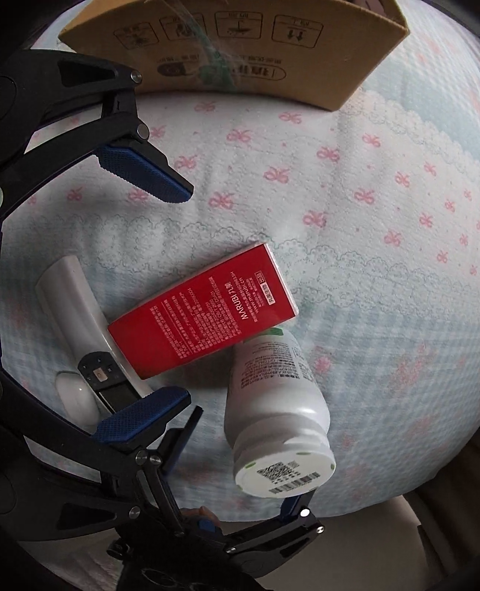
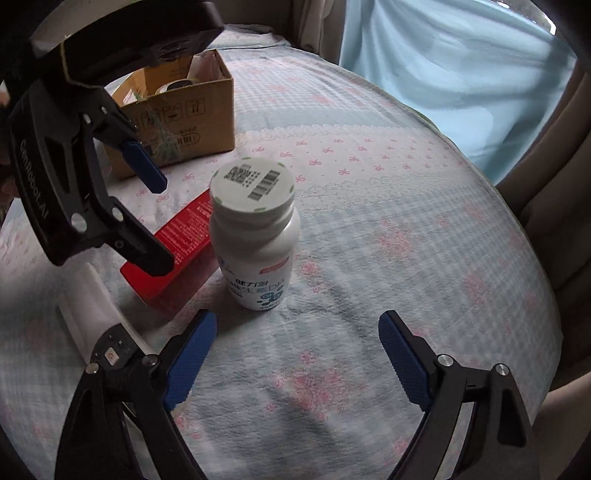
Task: Organize rigid objects
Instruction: 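Grasp the red MARUBI box with the left tool while the right tool grasps the white pill bottle, then carry the red box with the left tool while the right tool carries the pill bottle to the box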
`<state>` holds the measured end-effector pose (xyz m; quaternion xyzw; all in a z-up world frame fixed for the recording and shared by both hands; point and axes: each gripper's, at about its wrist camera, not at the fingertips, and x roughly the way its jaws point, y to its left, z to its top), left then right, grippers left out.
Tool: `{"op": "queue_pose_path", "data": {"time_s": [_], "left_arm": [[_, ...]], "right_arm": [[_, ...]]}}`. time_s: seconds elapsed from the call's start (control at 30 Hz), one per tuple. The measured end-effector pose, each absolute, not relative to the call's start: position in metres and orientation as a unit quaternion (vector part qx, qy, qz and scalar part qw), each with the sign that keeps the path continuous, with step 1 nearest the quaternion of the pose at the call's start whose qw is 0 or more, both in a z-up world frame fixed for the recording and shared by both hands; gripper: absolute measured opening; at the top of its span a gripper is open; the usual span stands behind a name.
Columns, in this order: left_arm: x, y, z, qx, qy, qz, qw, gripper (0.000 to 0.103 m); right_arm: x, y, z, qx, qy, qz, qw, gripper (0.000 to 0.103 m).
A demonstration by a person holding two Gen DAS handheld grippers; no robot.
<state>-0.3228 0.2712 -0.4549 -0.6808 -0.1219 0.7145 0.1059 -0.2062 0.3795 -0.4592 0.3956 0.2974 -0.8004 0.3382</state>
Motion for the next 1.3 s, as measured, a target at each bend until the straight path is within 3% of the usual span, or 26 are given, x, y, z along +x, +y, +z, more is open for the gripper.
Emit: {"op": "queue_pose_path", "data": {"time_s": [0.07,0.13,0.23,0.47,0.6,0.9,1.3], "left_arm": [[-0.327,0.272,-0.46,-0.688,-0.121,0.71,0.095,0.098],[-0.331,0.273,-0.466,-0.698,-0.128,0.699,0.093,0.086],[-0.336,0.274,-0.476,-0.71,-0.145,0.682,0.093,0.079],[-0.342,0.282,-0.486,-0.721,-0.143,0.672,0.091,0.072],[-0.348,0.275,-0.485,-0.725,-0.163,0.66,0.108,0.053],[-0.347,0.261,-0.485,-0.724,-0.198,0.65,0.121,0.047],[-0.367,0.272,-0.495,-0.75,-0.184,0.632,0.065,0.046]], "right_arm": [[-0.203,0.375,-0.47,0.385,0.311,-0.793,0.356,0.087],[-0.203,0.371,-0.477,0.375,0.318,-0.786,0.374,0.087],[-0.205,0.366,-0.484,0.359,0.333,-0.774,0.401,0.08],[-0.22,0.353,-0.488,0.326,0.359,-0.751,0.449,0.075],[-0.226,0.348,-0.487,0.314,0.369,-0.742,0.463,0.064],[-0.231,0.331,-0.479,0.302,0.356,-0.745,0.477,0.049],[-0.237,0.346,-0.473,0.36,0.28,-0.8,0.391,0.048]]}}
